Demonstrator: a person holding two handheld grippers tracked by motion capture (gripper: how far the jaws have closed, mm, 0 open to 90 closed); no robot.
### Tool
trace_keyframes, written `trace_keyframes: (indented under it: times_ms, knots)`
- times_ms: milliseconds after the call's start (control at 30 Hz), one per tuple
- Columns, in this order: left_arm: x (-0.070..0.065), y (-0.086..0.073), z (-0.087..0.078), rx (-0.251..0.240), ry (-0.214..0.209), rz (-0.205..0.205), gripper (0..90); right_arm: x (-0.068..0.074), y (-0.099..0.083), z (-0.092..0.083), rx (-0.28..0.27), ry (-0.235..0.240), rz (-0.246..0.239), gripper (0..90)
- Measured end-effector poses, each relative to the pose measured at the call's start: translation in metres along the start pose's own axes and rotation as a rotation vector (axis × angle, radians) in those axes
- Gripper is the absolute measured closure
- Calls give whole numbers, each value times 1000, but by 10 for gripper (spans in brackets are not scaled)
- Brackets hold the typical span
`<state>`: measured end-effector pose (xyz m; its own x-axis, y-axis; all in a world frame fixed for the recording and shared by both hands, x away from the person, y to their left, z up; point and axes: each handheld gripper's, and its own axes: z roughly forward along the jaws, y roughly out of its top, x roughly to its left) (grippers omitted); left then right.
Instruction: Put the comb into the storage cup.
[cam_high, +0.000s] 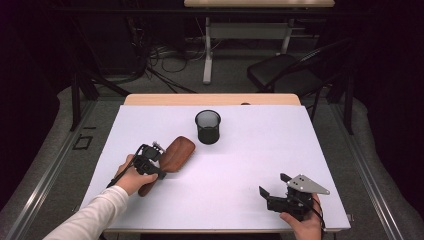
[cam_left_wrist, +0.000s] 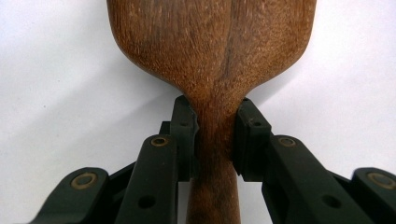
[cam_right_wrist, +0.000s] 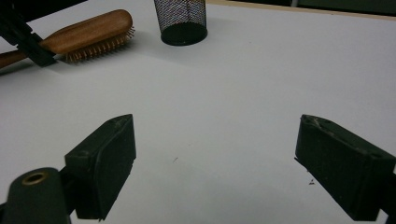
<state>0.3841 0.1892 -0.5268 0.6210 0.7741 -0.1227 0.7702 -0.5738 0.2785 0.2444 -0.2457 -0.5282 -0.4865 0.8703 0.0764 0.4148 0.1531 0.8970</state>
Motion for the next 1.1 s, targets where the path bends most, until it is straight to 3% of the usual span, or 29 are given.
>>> trace_keyframes:
  times_ms: [633,867,1100]
  knots:
    - [9,-11,-3,-86,-69,-51,730,0,0,0,4,2,3,119]
    - [9,-13,-7,-116,-63,-43,730,1,0,1,6,5,3,119]
    - [10,-16,-18,-184,-81,-45,730,1,0,1,6,5,5,119]
